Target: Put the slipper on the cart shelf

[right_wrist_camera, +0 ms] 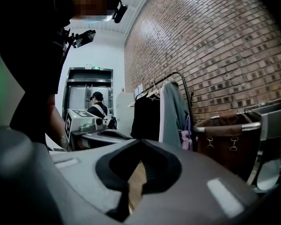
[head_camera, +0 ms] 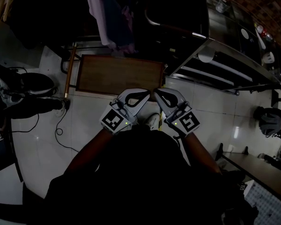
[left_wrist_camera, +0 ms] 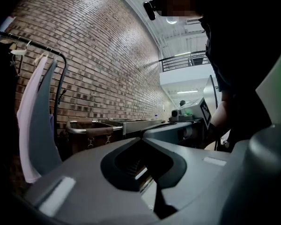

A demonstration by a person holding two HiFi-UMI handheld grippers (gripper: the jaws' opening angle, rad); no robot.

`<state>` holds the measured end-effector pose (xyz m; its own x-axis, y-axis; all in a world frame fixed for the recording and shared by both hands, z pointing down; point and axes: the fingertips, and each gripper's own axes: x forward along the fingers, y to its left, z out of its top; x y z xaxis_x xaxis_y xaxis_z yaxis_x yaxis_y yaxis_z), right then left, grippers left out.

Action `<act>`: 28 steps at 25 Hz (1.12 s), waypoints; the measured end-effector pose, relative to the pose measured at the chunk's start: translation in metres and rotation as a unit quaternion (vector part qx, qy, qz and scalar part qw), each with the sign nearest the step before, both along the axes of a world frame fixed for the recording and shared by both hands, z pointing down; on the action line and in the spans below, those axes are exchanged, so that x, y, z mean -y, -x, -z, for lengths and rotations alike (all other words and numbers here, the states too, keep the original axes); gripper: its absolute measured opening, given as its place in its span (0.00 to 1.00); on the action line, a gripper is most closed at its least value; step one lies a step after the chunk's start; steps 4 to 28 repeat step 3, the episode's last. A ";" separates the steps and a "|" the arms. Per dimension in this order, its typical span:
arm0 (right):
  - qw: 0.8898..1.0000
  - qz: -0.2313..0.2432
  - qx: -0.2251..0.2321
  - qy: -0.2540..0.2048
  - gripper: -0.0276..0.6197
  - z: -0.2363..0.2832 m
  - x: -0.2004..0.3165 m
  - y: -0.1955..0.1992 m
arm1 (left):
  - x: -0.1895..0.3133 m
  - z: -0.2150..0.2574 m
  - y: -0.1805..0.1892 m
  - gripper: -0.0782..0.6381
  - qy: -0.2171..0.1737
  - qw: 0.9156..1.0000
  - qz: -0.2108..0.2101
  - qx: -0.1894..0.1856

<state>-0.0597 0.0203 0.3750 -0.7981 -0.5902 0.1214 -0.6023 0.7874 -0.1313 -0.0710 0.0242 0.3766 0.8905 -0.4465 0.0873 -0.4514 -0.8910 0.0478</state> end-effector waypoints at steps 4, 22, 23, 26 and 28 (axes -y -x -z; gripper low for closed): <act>1.000 0.000 0.000 0.003 0.05 -0.001 -0.002 0.000 | -0.003 -0.001 -0.001 0.11 0.003 1.000 0.001 0.000; 1.000 0.000 0.000 0.003 0.05 -0.001 -0.002 0.000 | -0.003 -0.001 -0.001 0.11 0.003 1.000 0.001 0.000; 1.000 0.000 0.000 0.003 0.05 -0.001 -0.002 0.000 | -0.003 -0.001 -0.001 0.11 0.003 1.000 0.001 0.000; 1.000 0.000 0.000 0.003 0.05 -0.001 -0.002 0.000 | -0.003 -0.001 -0.001 0.11 0.003 1.000 0.001 0.000; 1.000 0.000 0.000 0.003 0.05 -0.001 -0.002 0.000 | -0.003 -0.001 -0.001 0.11 0.003 1.000 0.001 0.000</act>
